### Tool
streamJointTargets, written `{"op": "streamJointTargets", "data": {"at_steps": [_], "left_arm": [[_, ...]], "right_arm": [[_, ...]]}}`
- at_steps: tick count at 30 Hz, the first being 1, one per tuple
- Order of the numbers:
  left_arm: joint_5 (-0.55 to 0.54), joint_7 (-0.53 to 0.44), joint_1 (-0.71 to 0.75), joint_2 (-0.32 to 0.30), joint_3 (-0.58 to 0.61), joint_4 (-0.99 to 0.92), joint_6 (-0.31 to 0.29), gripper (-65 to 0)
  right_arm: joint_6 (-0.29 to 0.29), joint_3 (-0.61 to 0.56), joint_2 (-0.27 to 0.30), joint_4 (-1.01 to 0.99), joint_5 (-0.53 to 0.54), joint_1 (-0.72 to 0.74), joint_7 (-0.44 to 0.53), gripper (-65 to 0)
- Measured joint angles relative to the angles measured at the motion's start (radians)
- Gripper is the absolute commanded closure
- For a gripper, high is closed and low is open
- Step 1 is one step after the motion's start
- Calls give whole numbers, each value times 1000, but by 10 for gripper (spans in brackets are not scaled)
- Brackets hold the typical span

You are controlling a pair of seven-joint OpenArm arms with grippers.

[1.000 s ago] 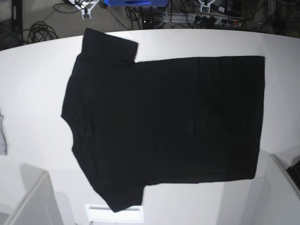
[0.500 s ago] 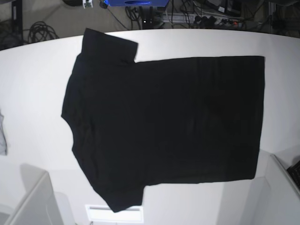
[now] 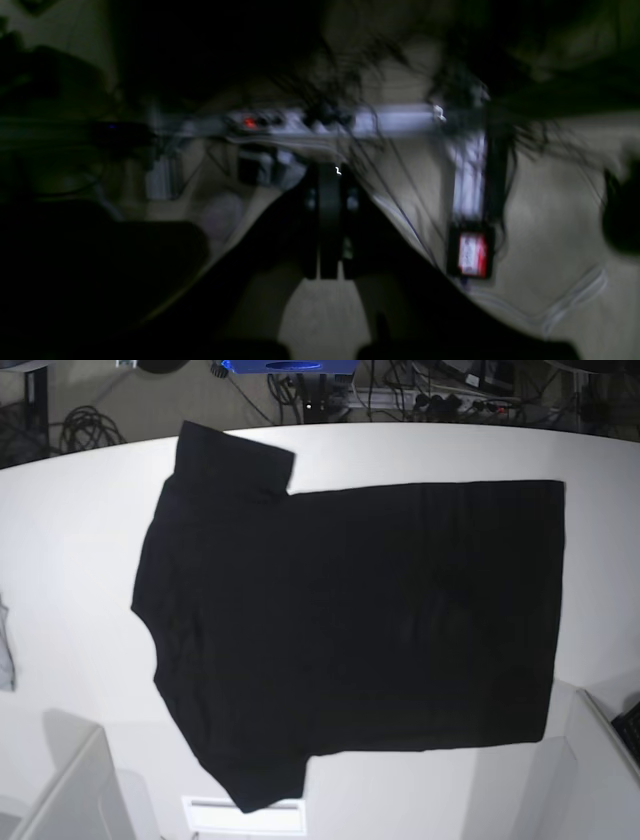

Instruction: Fold the T-shirt properly

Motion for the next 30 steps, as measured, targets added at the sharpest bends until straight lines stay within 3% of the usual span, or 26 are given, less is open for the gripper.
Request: {"op": "streamJointTargets", "data": {"at_steps": [6,14,18,20,25,27,30], "left_arm": [[-80,10,153,-41,-82,292,4,0],[-76,14,296,-24,-208,603,-2,0],[-76,14,314,16,-255,725,-2,0],[-76,19,313,34,-265,774,-3,0],[-77,16,306,27,-280,854,-2,0],[-76,10,297,27,-280,873,-3,0],[-76,16,265,31,-270,874,-4,0]], "right_arm": [[26,99,-47,288,6,-52,-158,0],[271,312,-39,559,275,-45,-385,0],[356,399,-47,661,369,-10,-499,0],[409,434,-61,714,409,12,-504,0],[577,438,-92,811,428,78,-509,0],[619,437,-103,825,429,110,-521,0],[682,444,-123,836,423,168,-620,0]]}}
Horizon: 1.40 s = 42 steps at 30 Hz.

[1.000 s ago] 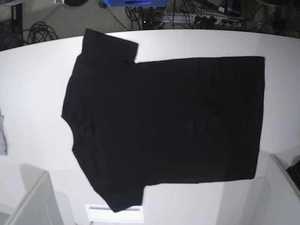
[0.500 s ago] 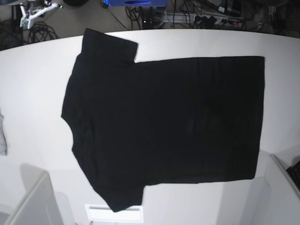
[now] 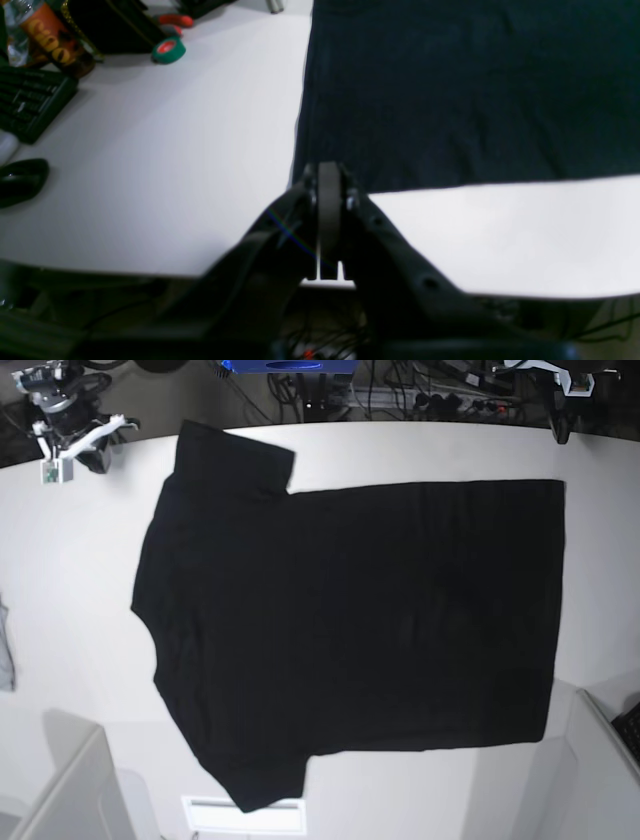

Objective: Fold the T-shirt properly
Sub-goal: 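Move both grippers down to the shirt's shoulder corners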

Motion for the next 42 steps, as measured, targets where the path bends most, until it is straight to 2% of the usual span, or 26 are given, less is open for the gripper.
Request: {"op": "streamJointTargets", "data": {"at_steps": [1,4,6,8,10,12,16,17,19,20,23,24,31,36,40,42], "left_arm": [[0,0,-5,-1,2,0,0,0],[0,0,-7,-2,0,0,2,0],[0,0,-11,1,-3,-2,0,0],[0,0,-21,0,-5,-5,1,0],[-1,2,-31,-1,-6,-7,1,0],[-1,1,-34,0,-5,-7,1,0],[-14,8,-47,-1,1,-8,0,0],[-55,7,-47,-1,1,-8,1,-41],[-161,8,-47,0,-3,-8,2,-206],[-204,5,-47,-1,-5,-11,1,-262],[-281,8,-47,-12,-6,-30,-4,-344],[-294,12,-47,-26,-6,-40,-30,-357],[-461,10,-83,-41,-6,-126,-253,-360],[-532,9,-97,-84,-8,-190,-267,-360],[-534,12,-106,-77,-8,-214,-267,-360],[-534,11,-105,-78,-8,-214,-269,-360]], "right_arm": [[18,1,-3,1,-1,19,-47,0],[15,1,-6,1,1,71,-155,-14],[15,1,-5,1,0,90,-197,-147],[15,2,-6,1,-2,103,-235,-248],[15,2,-6,1,2,115,-246,-306],[15,2,-6,1,28,125,-269,-330],[15,3,0,-1,150,124,-303,-336],[15,3,1,-6,169,124,-307,-336],[15,3,0,-13,184,130,-335,-336],[15,3,-1,-14,182,136,-348,-336],[15,3,-6,-54,185,164,-376,-336],[14,2,-8,-74,187,178,-383,-336],[14,4,-8,-207,186,237,-438,-341],[15,1,-11,-258,245,247,-422,-341],[15,-4,-11,-296,320,247,-415,-341],[15,-4,-11,-296,334,247,-447,-341]]}}
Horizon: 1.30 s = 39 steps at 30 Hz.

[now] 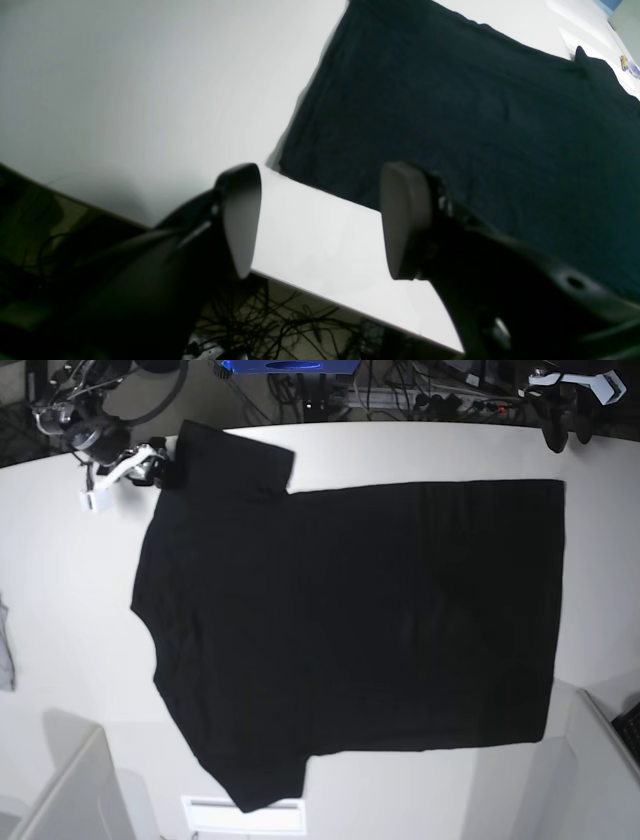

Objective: Fold the T-shirt properly
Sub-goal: 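Move both grippers down to the shirt's shoulder corners, then close both grippers on the shoulder corners of the black shirt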

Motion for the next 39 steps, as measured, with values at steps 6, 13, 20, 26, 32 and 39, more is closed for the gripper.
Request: {"op": "streamJointTargets", "data": {"at_steps": [6,13,20,26,32,39], "left_arm": [[0,25,-32,0,0,-2,-1,-360],[-146,292,-106,8,-151,-19,-28,-360],[-180,636,-243,21,-317,-90,-152,-359],[-179,787,-334,45,-397,-153,-154,-359],[-76,802,-398,45,-397,-154,-154,-359],[-36,785,-463,53,-329,-222,-158,-359]], "right_arm": [[0,-65,2,1,6,0,-16,-336],[3,-112,2,-5,18,-10,-5,-333],[4,-116,2,-7,0,-21,16,-164],[3,-120,-3,-14,-8,-27,-6,0],[3,-120,-3,-13,-7,-25,-13,0],[3,-120,-3,-13,-7,-25,-13,0]]}}
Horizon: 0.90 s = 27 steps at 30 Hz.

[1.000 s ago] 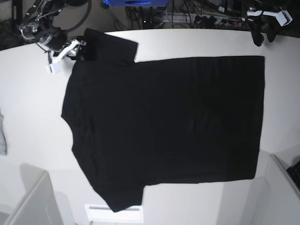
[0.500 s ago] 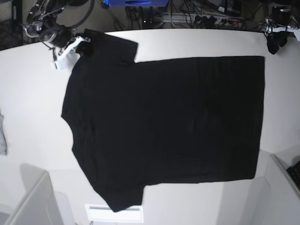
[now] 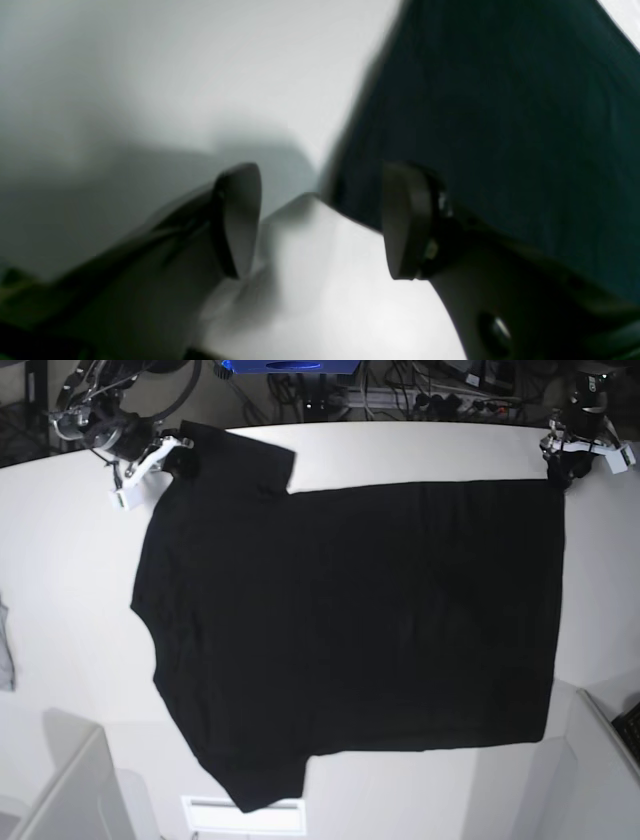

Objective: Fold the T-shirt properly
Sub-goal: 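Close both grippers on the shoulder corners of the black shirt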

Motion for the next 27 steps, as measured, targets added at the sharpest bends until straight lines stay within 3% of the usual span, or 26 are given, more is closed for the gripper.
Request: {"op": "streamJointTargets", "data": {"at_steps": [10,13,17,27], "left_arm": [[-27,-34,-52,-3,70,-44,-17,-351],[-29,-34,-68,-4,70,-63,-18,-245],[-26,-24,-73,-3,71,-76,-15,-15],[-23,-19,-59,-4,71,-72,-15,0]], "right_arm": [[0,0,14,0,3,-3,0,0],[0,0,19,0,1,-3,0,0],[0,0,19,0,1,-5,0,0],[0,0,19,3,0,-11,5,0]]}}
